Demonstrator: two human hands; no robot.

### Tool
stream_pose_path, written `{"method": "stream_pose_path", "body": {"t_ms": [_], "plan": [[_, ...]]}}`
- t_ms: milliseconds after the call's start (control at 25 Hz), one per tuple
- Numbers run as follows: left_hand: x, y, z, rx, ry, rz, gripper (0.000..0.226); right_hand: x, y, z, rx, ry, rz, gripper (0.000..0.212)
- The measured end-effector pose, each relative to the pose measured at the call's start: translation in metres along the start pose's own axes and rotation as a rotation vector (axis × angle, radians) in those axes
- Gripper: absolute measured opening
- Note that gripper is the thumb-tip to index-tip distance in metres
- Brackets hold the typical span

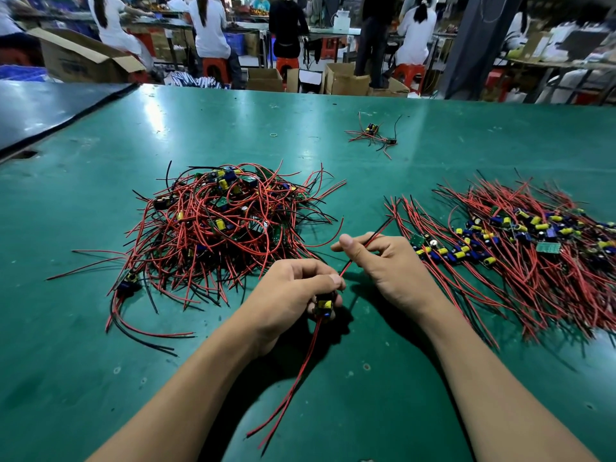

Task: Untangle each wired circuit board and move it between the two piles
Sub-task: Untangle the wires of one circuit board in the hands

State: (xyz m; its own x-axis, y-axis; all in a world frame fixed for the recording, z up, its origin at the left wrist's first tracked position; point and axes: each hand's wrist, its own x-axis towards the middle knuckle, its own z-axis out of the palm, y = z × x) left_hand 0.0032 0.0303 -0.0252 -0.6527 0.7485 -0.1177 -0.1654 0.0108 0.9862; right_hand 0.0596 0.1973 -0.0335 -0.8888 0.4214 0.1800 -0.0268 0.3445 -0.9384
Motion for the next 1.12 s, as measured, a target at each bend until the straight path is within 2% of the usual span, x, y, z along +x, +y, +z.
{"method": "stream_pose_path", "body": {"t_ms": [80, 160, 320, 440, 480, 640, 840, 1000, 1120], "plan": [[0.002, -0.001, 0.001, 0.042, 0.018, 0.006, 0.015, 0.001, 0.005, 0.001, -0.122, 0.103, -0.015, 0.041], [0.004, -0.003, 0.003, 0.097, 0.073, 0.03, 0.014, 0.0, 0.003, 0.008, -0.149, 0.127, 0.023, 0.047], [0.004, -0.006, 0.006, 0.077, 0.137, 0.041, 0.017, -0.006, -0.005, 0.015, 0.293, -0.101, 0.217, 0.044], [0.004, -0.007, 0.006, 0.085, 0.13, 0.06, 0.021, -0.01, -0.005, 0.017, 0.46, -0.226, 0.252, 0.038], [0.003, -0.006, 0.005, 0.089, 0.13, 0.068, 0.022, -0.009, -0.005, 0.017, 0.42, -0.213, 0.234, 0.035], [0.001, -0.004, 0.004, 0.149, 0.105, 0.071, 0.021, 0.0, 0.0, 0.007, -0.077, 0.002, 0.064, 0.029], [-0.004, -0.002, 0.001, 0.178, 0.048, 0.063, 0.019, 0.005, 0.009, -0.005, -0.247, 0.133, -0.001, 0.035], [-0.004, -0.002, 0.003, 0.197, 0.008, 0.052, 0.019, 0.009, 0.016, -0.015, -0.291, 0.238, -0.007, 0.039], [-0.003, -0.003, 0.004, 0.194, 0.043, 0.054, 0.019, 0.011, 0.017, -0.011, -0.046, 0.241, 0.133, 0.057]]}}
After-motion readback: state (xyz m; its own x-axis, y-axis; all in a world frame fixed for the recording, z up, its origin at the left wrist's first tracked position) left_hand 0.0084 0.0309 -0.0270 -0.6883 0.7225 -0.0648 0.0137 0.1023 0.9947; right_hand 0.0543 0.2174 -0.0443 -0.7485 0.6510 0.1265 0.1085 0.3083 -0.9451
